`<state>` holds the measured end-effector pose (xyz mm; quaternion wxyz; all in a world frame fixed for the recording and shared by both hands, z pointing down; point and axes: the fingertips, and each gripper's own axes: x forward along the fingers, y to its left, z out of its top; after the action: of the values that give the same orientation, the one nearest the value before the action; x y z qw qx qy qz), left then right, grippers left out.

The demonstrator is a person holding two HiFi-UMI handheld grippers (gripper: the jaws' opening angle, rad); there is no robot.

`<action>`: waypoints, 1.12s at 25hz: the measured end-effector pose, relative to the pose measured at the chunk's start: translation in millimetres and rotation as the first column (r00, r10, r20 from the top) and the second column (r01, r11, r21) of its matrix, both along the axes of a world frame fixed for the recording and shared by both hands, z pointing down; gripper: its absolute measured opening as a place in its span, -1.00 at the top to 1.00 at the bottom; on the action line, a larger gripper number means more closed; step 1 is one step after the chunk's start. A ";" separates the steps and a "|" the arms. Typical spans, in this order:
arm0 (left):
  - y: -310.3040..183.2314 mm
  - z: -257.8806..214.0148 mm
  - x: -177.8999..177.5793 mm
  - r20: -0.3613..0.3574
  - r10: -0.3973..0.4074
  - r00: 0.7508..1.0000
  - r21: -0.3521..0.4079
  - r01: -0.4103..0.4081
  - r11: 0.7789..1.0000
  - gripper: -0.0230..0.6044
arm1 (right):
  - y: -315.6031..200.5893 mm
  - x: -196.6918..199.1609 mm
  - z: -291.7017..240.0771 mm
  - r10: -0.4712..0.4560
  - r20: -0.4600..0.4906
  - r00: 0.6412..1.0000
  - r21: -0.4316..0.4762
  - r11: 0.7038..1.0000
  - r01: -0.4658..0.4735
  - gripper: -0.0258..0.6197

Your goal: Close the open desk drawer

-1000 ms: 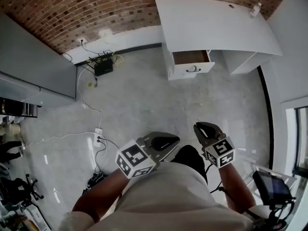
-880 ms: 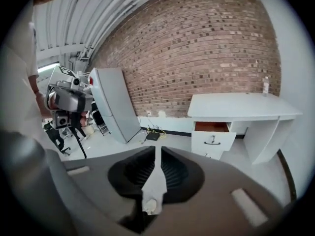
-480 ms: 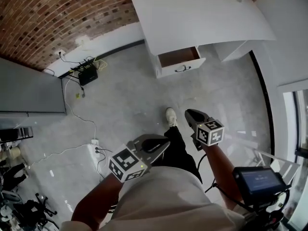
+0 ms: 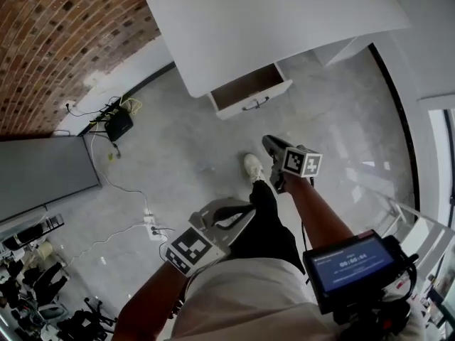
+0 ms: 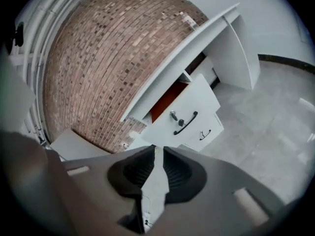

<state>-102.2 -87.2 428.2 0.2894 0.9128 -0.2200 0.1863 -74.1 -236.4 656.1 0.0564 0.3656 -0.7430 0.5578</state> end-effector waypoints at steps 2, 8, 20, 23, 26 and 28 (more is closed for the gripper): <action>-13.1 8.3 14.2 -0.003 0.018 1.000 0.003 -0.018 1.000 0.91 | -13.9 4.7 19.0 0.033 0.035 0.999 -0.032 0.999 -0.032 0.78; -74.9 43.3 30.0 -0.012 0.068 0.998 -0.022 -0.068 0.997 0.91 | -78.3 6.9 89.6 0.119 0.071 0.990 -0.081 0.990 -0.114 0.74; -125.6 67.5 46.1 -0.002 0.090 0.996 -0.026 -0.090 0.996 0.91 | -133.7 8.8 139.9 0.306 0.312 0.899 -0.198 0.947 -0.254 0.67; -140.4 74.8 43.0 -0.001 0.078 0.997 -0.031 -0.078 0.996 0.91 | -148.0 5.7 150.5 0.328 0.345 0.880 -0.219 0.939 -0.264 0.67; -155.1 82.7 33.9 0.002 0.067 0.998 -0.050 -0.067 0.997 0.91 | -162.8 -4.5 160.1 0.344 0.374 0.861 -0.240 0.933 -0.268 0.67; -156.1 85.8 33.9 0.003 0.064 0.998 -0.056 -0.064 0.996 0.91 | -165.6 -5.9 162.7 0.346 0.388 0.854 -0.244 0.932 -0.267 0.67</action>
<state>-68.3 -243.3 514.0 0.3083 0.9104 -0.1861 0.2036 -80.0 -402.0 818.8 -0.1634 0.3428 -0.6154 0.6907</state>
